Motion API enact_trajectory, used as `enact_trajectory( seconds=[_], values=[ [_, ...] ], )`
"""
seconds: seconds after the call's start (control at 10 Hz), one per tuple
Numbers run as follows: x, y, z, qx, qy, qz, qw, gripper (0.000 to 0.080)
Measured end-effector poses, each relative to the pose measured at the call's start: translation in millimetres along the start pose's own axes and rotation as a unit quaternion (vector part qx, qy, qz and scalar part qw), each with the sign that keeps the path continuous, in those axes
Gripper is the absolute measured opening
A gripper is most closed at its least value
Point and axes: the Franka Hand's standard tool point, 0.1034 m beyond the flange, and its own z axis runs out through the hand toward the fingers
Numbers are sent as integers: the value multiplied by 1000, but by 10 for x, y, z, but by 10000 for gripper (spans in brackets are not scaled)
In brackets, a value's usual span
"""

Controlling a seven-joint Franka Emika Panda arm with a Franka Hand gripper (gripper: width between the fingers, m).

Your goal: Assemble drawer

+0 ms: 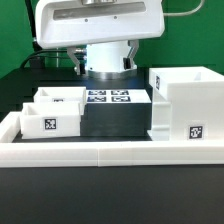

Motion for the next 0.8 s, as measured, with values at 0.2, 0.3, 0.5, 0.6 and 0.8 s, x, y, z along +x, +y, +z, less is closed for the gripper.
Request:
enact_trajectory(
  seconds=[0.2, 0.3, 0.5, 0.6, 0.8],
  values=[
    [-103, 95, 31, -1, -14, -2, 1000, 649],
    [-196, 157, 73, 0, -24, 4, 1000, 649],
    [-310, 239, 181, -3, -33, 1, 999, 649],
    [-377, 353, 268, -11, -32, -3, 999, 649],
    [-496, 511, 426, -22, -33, -8, 999, 649]
  ],
)
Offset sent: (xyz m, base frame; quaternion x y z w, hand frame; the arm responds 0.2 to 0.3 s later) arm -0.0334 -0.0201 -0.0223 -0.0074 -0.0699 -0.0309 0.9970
